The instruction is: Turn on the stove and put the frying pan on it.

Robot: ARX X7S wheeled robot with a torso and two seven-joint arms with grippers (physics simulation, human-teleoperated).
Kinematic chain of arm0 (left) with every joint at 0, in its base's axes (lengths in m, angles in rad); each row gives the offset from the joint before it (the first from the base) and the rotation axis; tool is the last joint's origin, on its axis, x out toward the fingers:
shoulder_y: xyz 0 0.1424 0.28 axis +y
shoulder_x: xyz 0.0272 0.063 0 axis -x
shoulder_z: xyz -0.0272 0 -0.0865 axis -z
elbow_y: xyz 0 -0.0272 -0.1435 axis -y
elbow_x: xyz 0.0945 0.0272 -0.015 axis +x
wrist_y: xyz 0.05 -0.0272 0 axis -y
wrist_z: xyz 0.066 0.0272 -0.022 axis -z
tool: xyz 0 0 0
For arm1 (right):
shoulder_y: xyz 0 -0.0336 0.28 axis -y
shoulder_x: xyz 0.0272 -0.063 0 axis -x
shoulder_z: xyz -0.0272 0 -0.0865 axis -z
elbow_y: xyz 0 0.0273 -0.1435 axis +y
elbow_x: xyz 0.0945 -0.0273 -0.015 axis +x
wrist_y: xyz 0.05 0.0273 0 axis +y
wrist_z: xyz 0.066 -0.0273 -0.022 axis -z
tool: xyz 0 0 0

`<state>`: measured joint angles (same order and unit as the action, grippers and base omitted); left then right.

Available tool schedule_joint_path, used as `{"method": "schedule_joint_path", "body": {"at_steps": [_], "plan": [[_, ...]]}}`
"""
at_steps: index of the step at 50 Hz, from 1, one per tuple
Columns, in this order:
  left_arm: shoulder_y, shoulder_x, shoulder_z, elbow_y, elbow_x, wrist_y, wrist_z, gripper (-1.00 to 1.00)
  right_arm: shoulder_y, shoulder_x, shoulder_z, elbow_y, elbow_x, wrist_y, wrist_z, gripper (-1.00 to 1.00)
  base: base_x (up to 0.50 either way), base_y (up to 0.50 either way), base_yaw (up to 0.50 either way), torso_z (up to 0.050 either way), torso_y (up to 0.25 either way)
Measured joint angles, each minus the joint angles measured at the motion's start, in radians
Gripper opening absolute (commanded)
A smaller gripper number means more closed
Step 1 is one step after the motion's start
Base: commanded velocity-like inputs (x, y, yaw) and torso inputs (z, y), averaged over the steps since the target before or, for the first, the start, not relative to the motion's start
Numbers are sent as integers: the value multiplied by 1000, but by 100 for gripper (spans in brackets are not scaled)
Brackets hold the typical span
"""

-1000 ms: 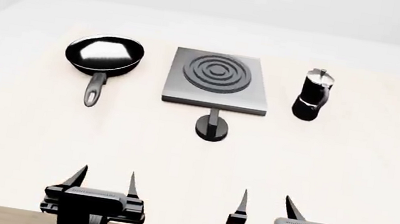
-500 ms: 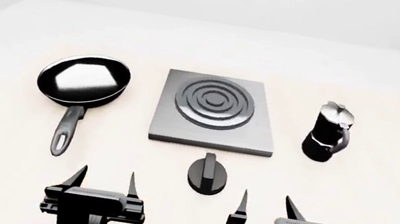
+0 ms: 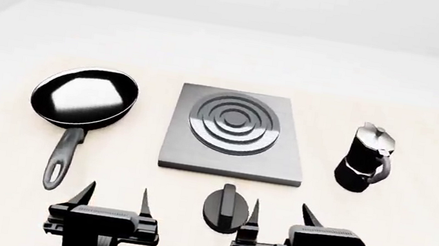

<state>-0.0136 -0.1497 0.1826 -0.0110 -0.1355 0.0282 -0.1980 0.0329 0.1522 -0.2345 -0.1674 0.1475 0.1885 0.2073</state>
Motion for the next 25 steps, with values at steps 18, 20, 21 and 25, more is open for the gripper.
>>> {"method": "schedule_joint_path", "body": {"at_steps": [18, 20, 21, 25], "plan": [[-3, -9, 11, -5, -8, 5, -14, 100, 43, -9, -56, -203, 39, 321, 34, 100, 0, 0, 0, 0, 0], [-3, -10, 12, -5, -8, 5, -16, 100, 49, -13, -58, -218, 50, 354, 38, 100, 0, 0, 0, 0, 0], [-3, -10, 13, -5, -9, 4, -16, 100, 53, -15, -59, -225, 56, 370, 39, 100, 0, 0, 0, 0, 0], [-4, -12, 15, -5, -10, 5, -20, 100, 67, -25, -62, -253, 80, 441, 47, 100, 0, 0, 0, 0, 0]]}}
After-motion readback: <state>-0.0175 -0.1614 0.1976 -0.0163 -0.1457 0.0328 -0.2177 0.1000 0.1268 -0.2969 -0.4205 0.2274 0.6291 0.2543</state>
